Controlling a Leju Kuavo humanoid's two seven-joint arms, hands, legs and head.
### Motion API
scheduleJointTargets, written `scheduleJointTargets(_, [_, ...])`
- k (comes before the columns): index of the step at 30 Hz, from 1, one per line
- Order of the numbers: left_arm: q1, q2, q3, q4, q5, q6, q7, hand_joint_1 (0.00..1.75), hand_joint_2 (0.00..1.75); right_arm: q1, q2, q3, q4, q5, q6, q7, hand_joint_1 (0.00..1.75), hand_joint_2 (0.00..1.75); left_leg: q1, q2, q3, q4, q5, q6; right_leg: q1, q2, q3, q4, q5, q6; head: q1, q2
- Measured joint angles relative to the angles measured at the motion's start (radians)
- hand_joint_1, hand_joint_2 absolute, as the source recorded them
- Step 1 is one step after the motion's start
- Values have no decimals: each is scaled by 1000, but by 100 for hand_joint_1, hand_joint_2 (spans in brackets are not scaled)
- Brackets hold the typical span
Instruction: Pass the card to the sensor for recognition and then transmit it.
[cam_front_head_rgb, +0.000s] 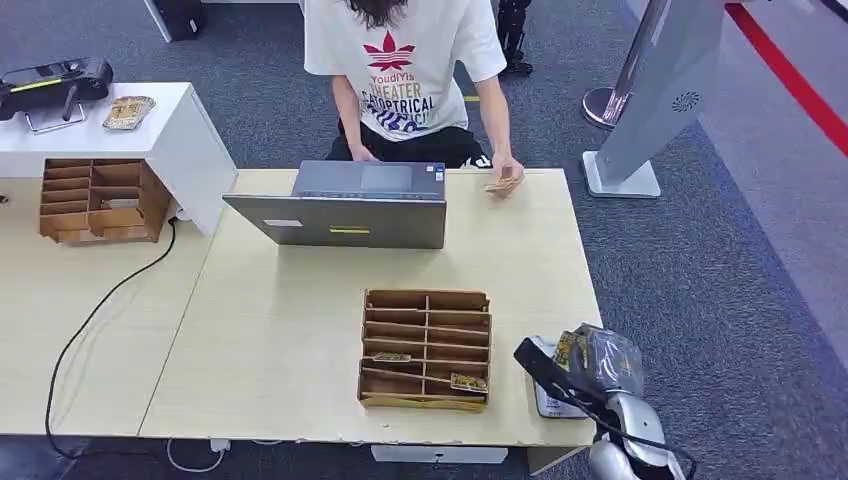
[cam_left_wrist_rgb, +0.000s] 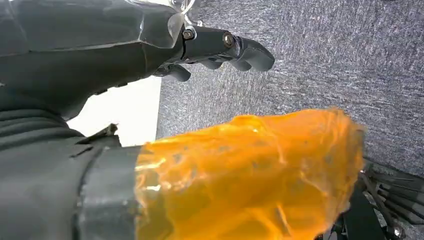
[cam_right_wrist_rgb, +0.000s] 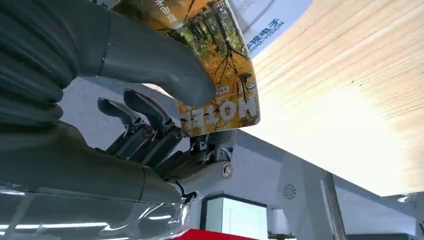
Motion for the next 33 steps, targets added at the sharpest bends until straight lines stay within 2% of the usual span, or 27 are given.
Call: scheduleJointTargets(33, [0,-5,0,0,-3,0,5,0,0,-15,24,23,20,14,15,-10,175,175,0,0,1,0,0,0,0,0,1,0,0,0,0,0])
